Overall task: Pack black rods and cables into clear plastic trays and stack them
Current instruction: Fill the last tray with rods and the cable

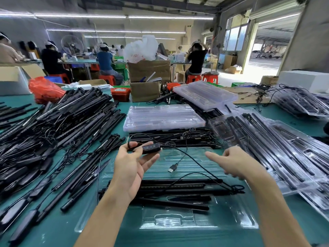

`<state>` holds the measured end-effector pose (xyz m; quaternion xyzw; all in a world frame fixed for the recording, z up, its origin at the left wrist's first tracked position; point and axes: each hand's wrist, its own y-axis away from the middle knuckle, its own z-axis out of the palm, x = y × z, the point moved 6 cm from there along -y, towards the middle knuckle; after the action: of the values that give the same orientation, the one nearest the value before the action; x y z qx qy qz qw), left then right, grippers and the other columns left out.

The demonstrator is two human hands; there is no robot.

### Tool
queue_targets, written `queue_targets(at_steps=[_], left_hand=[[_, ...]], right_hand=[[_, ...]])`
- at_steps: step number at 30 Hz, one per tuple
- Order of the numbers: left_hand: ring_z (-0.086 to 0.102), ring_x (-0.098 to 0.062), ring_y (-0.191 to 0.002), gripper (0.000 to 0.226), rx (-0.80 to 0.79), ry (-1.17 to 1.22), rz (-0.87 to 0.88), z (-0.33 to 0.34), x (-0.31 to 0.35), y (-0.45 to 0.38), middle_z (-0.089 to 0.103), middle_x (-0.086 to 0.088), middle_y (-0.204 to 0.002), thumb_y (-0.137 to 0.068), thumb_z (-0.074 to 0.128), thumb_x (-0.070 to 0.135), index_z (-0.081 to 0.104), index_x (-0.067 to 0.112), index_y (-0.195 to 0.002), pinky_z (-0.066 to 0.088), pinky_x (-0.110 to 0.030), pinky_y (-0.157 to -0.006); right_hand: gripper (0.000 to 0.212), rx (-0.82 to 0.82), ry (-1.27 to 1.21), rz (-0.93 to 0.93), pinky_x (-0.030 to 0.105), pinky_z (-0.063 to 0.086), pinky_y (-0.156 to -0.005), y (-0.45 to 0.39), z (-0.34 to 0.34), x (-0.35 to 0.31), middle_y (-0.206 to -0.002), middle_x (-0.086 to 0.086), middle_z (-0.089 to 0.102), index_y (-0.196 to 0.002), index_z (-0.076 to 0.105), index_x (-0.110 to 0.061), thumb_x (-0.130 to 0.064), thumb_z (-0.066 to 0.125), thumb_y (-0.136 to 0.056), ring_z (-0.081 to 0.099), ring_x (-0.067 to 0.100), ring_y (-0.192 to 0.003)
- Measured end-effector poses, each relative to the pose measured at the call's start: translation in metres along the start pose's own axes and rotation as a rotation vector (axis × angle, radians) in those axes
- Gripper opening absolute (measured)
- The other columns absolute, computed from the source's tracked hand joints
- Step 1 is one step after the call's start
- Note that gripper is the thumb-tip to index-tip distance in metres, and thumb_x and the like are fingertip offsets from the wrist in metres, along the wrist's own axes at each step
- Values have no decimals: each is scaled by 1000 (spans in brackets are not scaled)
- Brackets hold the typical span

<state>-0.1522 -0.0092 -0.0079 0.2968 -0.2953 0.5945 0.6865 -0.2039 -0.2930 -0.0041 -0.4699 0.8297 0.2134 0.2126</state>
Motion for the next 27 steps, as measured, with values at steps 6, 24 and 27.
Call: queue_targets(at_steps=[6, 24, 27], left_hand=[[72, -45, -94, 17, -4, 19, 27, -1, -2, 2, 72, -27, -107, -105, 39, -2, 44, 14, -103, 61, -31, -63], [76, -31, -90, 24, 15, -348, 55, -13, -3, -7, 75, -18, -102, -106, 41, 2, 63, 9, -110, 60, -26, -63], [76, -23, -89, 21, 23, -531, 44, -22, -9, -12, 74, -16, -103, -101, 51, -1, 68, 10, -104, 59, -24, -62]], right_hand=[[98, -134, -77, 76, 18, 37, -44, 45, -10, 13, -50, 6, 62, -91, 68, -11, -97, 34, -57, 45, 16, -39], [10, -552, -67, -153, 22, 26, -35, 66, 17, -2, -50, 11, 62, -92, 62, -9, -18, 66, -92, 39, 13, -30], [17, -329, -95, -171, 22, 25, -37, 52, 4, -6, -43, 8, 58, -88, 64, -8, -23, 63, -96, 34, 13, -30]])
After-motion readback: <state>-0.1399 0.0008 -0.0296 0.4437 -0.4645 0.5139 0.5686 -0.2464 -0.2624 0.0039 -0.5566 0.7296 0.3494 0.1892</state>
